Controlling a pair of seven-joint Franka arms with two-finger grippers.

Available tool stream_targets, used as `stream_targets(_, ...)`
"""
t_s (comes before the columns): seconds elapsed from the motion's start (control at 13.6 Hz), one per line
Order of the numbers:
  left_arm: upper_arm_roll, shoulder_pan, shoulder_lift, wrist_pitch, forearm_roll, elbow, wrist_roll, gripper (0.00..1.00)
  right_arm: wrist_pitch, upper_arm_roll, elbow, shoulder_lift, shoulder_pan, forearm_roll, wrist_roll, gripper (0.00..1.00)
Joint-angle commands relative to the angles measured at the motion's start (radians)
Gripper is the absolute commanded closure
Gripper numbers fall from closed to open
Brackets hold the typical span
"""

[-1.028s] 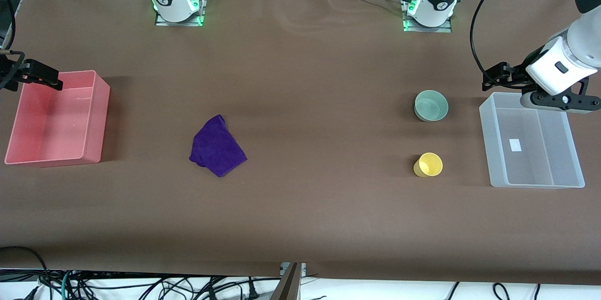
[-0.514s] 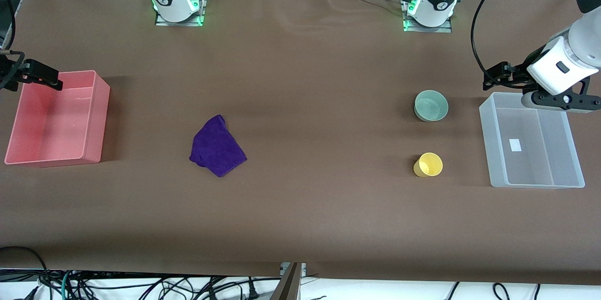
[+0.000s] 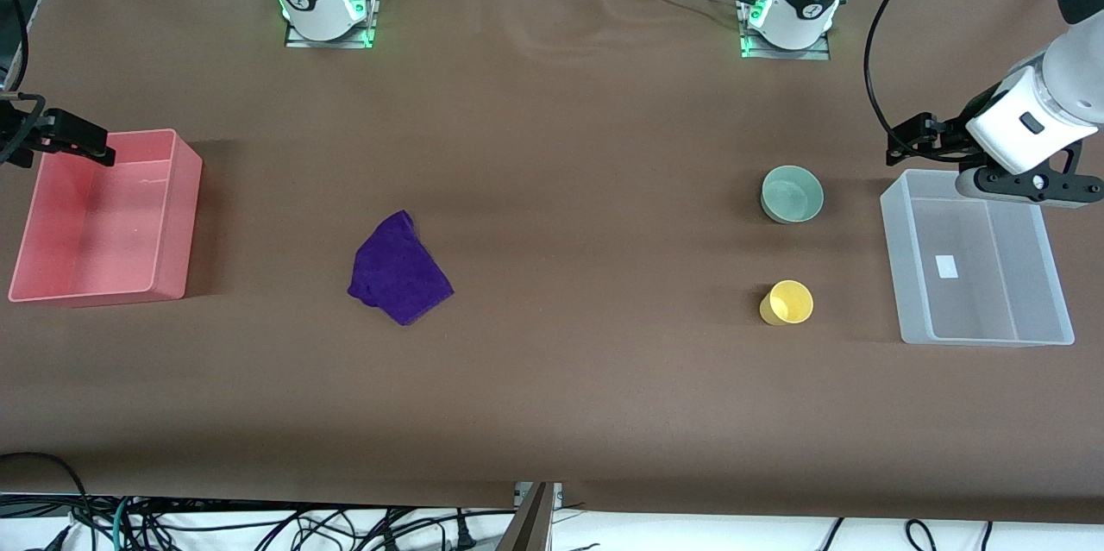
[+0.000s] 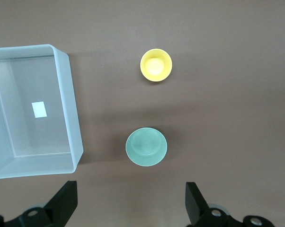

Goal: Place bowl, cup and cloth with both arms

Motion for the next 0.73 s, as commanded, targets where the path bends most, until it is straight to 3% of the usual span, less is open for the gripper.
stream_targets(0.0,0.001,-0.004,0.015,-0.02,0.01,0.034,0.02,0.0,0.002,-0.001,0.002,-0.004,-0.001,-0.012,-0.013,0.0)
stream_targets(0.66,0.001,-0.005,0.018,-0.024,0.008,0.057,0.017,0.0,0.017,0.003,-0.001,0.005,-0.001,-0.006,-0.001,0.0)
